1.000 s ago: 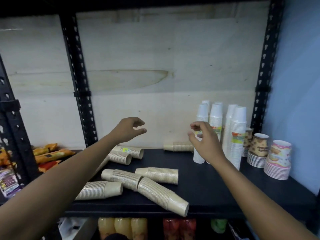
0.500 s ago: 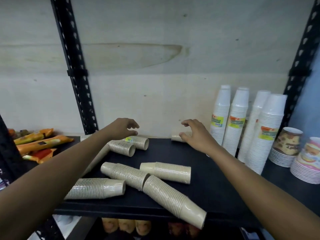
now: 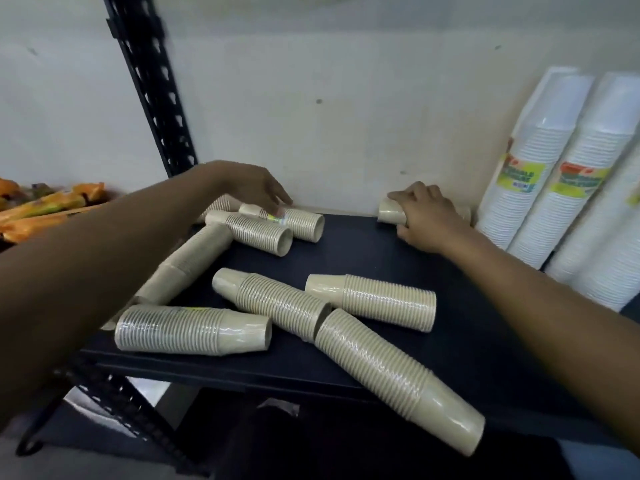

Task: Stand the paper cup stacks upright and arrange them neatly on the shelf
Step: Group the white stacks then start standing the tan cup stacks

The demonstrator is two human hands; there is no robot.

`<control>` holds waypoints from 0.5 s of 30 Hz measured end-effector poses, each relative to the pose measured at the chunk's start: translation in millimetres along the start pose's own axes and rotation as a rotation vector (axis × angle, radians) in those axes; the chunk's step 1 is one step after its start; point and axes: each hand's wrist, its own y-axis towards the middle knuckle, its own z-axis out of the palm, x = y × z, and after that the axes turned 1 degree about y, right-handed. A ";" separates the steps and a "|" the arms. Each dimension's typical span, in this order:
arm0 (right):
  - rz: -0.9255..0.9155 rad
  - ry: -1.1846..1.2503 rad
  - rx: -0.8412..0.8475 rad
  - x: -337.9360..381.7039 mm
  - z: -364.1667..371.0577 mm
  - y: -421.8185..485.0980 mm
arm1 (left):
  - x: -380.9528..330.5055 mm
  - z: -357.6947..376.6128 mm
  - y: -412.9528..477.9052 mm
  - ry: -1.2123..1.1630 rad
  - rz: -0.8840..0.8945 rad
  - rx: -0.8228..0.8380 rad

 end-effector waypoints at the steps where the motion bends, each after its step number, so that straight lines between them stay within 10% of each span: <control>1: -0.001 -0.027 0.010 0.3 0.8 1.8 | 5.8 -3.2 2.6 0.037 0.003 0.050; 15: -0.021 0.005 -0.055 0.8 -2.2 0.2 | 13.2 -9.6 -5.9 -0.040 0.004 -0.006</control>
